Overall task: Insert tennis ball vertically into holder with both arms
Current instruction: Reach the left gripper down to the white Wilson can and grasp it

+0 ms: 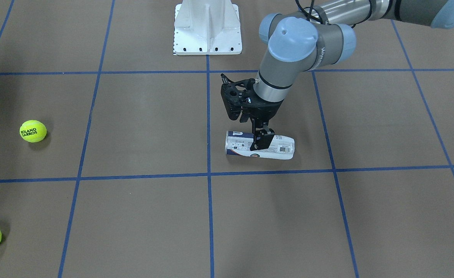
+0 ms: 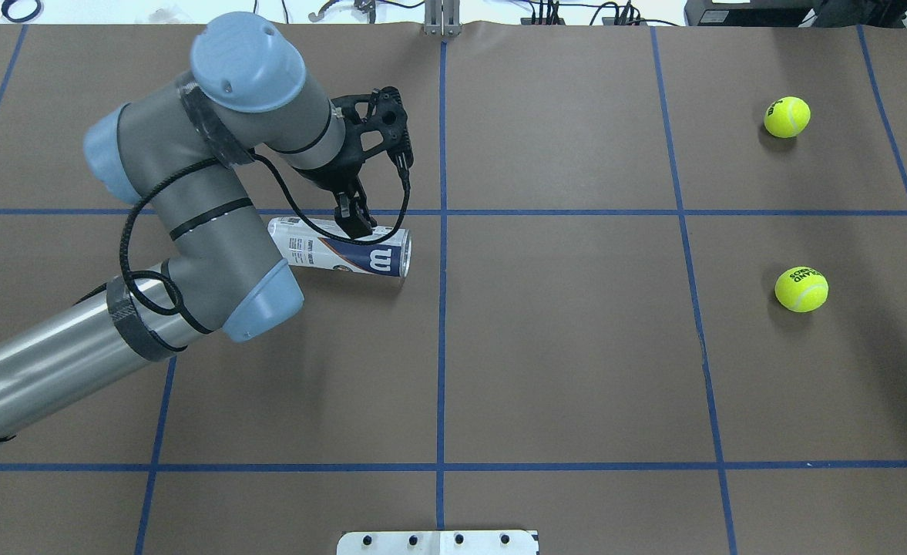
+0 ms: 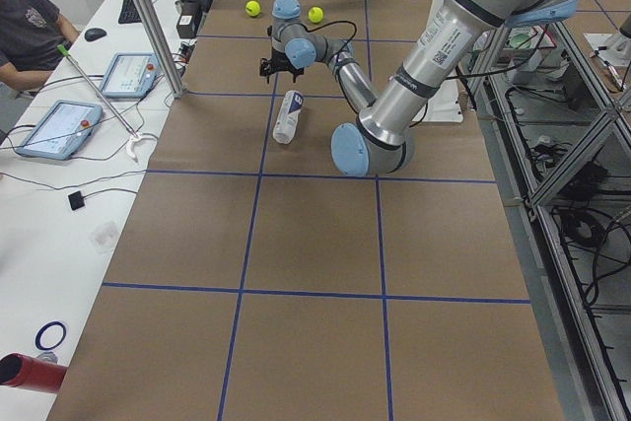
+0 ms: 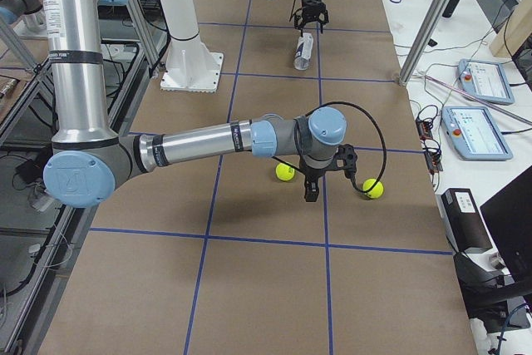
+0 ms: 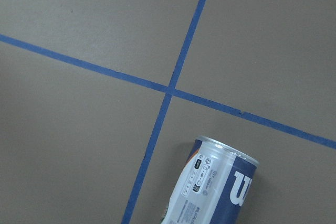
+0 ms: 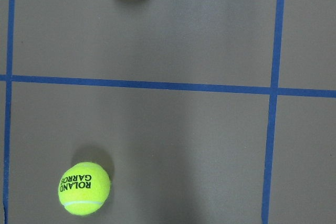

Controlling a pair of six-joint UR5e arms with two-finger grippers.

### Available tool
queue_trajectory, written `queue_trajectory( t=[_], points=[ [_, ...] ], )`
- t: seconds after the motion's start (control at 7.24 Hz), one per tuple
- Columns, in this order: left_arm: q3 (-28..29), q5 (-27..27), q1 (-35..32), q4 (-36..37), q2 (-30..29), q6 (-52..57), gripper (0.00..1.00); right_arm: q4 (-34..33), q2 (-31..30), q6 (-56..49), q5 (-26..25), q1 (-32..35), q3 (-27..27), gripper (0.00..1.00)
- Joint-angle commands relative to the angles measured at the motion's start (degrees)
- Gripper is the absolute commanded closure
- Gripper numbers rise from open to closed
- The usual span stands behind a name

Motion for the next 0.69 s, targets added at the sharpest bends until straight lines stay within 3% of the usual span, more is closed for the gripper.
queue_trajectory(
  t=[0.0, 0.28, 0.55],
  points=[
    [1.79, 2.81, 2.35, 1.23, -1.76, 8.14, 0.01, -0.04, -0.5, 0.0, 1.8, 0.0, 0.04, 0.0],
    [1.71, 9.71, 5.67, 3.18, -2.03, 11.25, 0.01, -0.04, -1.03, 0.18, 1.8, 0.0, 0.04, 0.0],
    [1.27, 11.6, 7.09, 3.18, -1.6, 12.22, 0.0, -0.21, -1.47, 0.53, 1.8, 0.0, -0.75, 0.0]
  ],
)
